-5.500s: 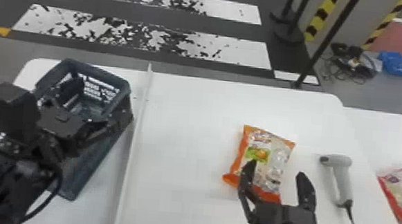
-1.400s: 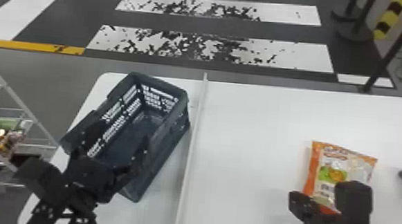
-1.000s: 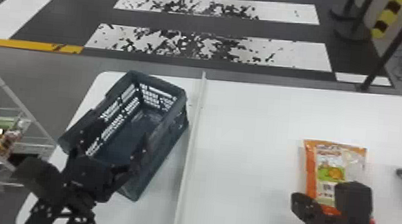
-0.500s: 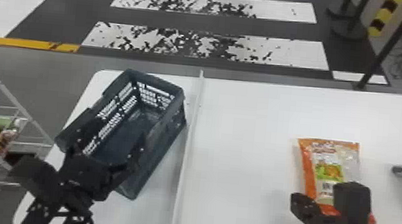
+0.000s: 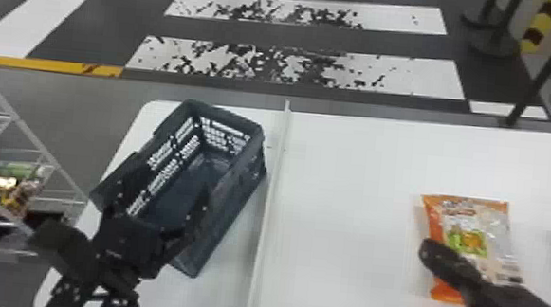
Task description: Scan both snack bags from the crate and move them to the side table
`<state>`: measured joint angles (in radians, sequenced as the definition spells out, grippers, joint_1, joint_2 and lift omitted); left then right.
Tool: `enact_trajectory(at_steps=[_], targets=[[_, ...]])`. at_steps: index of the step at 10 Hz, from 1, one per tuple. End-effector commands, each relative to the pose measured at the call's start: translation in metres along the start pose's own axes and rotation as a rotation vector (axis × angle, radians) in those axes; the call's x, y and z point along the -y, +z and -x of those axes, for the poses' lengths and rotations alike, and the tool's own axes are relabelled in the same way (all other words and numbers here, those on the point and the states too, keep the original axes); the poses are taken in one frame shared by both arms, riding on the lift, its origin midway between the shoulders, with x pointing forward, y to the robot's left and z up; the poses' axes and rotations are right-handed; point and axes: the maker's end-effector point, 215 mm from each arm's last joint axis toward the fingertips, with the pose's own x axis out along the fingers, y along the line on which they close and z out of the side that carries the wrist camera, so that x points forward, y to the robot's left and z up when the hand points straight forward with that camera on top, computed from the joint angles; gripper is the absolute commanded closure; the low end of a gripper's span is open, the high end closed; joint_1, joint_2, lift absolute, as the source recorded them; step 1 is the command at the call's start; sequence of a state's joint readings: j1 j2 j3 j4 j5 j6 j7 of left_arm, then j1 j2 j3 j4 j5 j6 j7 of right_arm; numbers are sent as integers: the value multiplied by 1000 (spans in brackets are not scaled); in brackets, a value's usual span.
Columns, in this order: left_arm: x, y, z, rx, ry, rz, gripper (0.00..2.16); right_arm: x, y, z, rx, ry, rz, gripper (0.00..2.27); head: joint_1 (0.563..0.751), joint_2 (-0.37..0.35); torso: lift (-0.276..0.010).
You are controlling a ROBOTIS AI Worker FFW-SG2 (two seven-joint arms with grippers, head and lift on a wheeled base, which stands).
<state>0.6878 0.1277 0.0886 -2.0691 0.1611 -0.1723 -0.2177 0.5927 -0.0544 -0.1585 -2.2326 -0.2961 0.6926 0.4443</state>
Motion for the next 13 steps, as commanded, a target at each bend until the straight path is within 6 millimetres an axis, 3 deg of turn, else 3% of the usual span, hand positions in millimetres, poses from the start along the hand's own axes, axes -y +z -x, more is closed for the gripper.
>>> enact_trajectory(at_steps=[1,2,3,5,7,9,13], targets=[[0,3,1,7,-1,-3,87,52,56,31,121,-71,-54,1656,695,115,-75],[0,3,1,6,-2,-4,87,98,70,49,149,-159,-60,562,695,55,-75],[0,3,0,8,-2,-4,87,147,74,65,152,-267,-53,16,695,-21,-75],[1,4,-1,11,-2,-3,87,224,57,94,67,-429,-26,-2,695,-181,-75],[1,4,-2,11,-2,0,87,266,37,113,-35,-513,11,-2,695,-279,-75],[3,4,-2,12,-5,2,87,281,23,115,-97,-495,-12,-2,695,-345,-75],[5,4,0,10,-5,4,87,295,25,105,-139,-423,-45,-2,695,-350,-75]])
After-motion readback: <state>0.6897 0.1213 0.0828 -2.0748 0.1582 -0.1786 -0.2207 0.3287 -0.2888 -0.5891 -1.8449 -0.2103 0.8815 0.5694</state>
